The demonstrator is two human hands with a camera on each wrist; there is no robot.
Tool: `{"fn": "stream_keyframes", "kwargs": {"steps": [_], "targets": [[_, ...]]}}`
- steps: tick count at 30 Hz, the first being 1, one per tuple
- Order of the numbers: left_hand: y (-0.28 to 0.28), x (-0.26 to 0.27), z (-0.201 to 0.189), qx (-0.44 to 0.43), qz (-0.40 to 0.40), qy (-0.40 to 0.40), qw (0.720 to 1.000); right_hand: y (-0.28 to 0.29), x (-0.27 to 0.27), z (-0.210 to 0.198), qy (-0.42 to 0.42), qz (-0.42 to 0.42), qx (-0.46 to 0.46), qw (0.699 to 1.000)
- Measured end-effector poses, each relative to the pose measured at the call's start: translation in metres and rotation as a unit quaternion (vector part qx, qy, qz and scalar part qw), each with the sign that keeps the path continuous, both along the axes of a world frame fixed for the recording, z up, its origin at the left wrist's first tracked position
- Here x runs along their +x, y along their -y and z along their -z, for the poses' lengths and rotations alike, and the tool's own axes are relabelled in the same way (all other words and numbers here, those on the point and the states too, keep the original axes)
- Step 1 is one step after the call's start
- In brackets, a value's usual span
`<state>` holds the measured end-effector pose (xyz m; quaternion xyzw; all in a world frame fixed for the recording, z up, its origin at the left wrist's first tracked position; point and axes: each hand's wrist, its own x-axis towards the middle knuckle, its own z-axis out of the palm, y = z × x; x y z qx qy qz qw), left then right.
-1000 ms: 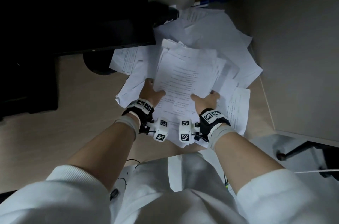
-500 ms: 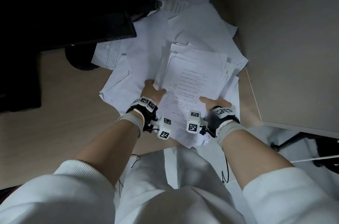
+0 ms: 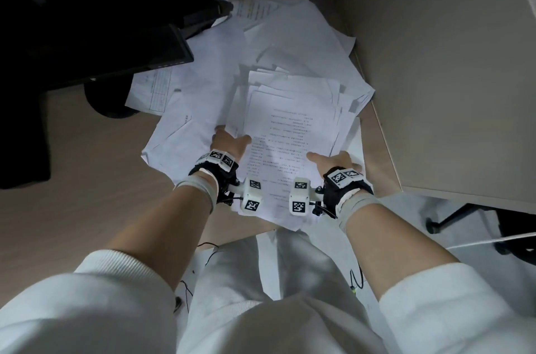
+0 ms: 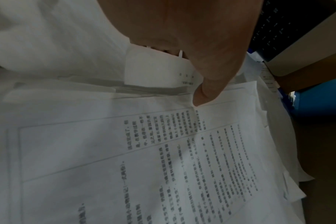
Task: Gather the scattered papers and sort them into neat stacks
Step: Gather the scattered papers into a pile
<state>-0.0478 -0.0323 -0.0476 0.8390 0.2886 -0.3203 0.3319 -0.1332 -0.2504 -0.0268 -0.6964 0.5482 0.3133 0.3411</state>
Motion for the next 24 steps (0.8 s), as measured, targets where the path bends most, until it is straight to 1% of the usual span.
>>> {"fn": "stream_keyframes", "kwargs": {"steps": [1, 3, 6, 8, 11, 14, 15, 17, 19, 21, 22, 24], "targets": [[-0.001, 0.001, 0.0, -0.01, -0.01, -0.002, 1.0, -0.002, 0.002, -0.001, -0.009, -0.005, -0.01, 1.0], [-0.004, 0.003, 0.002, -0.024, -0.023, -0.004, 0.999, -0.006, 0.009, -0.002, -0.003, 0.024, -0.01, 1.0], [-0.008, 0.007, 0.003, -0.039, -0.023, -0.013, 0.999, -0.014, 0.022, 0.002, 0.051, 0.103, 0.051, 0.992], [-0.014, 0.011, 0.003, -0.054, -0.03, -0.026, 0.998, -0.02, 0.028, 0.005, 0.074, 0.131, 0.08, 0.985], [-0.023, 0.015, 0.003, -0.065, -0.017, -0.027, 0.997, -0.031, 0.031, 0.006, 0.103, 0.142, 0.07, 0.982], [-0.032, 0.019, -0.001, -0.072, 0.002, -0.022, 0.997, -0.043, 0.034, 0.004, 0.144, 0.13, 0.064, 0.979], [-0.036, 0.02, -0.002, -0.074, 0.008, -0.022, 0.997, -0.047, 0.035, 0.004, 0.151, 0.114, 0.071, 0.979], [-0.042, 0.02, -0.004, -0.069, 0.012, -0.018, 0.997, -0.053, 0.037, 0.0, 0.141, 0.047, 0.084, 0.985], [-0.048, 0.019, -0.005, -0.055, 0.021, 0.002, 0.998, -0.053, 0.041, -0.005, 0.105, -0.04, 0.071, 0.991], [-0.052, 0.018, -0.007, -0.047, 0.025, 0.02, 0.998, -0.05, 0.044, -0.008, 0.065, -0.114, 0.044, 0.99], [-0.055, 0.018, -0.006, -0.05, 0.023, 0.025, 0.998, -0.049, 0.046, -0.009, 0.056, -0.138, 0.038, 0.988], [-0.06, 0.017, -0.004, -0.057, 0.024, 0.038, 0.997, -0.048, 0.049, -0.011, 0.058, -0.148, 0.033, 0.987]]}}
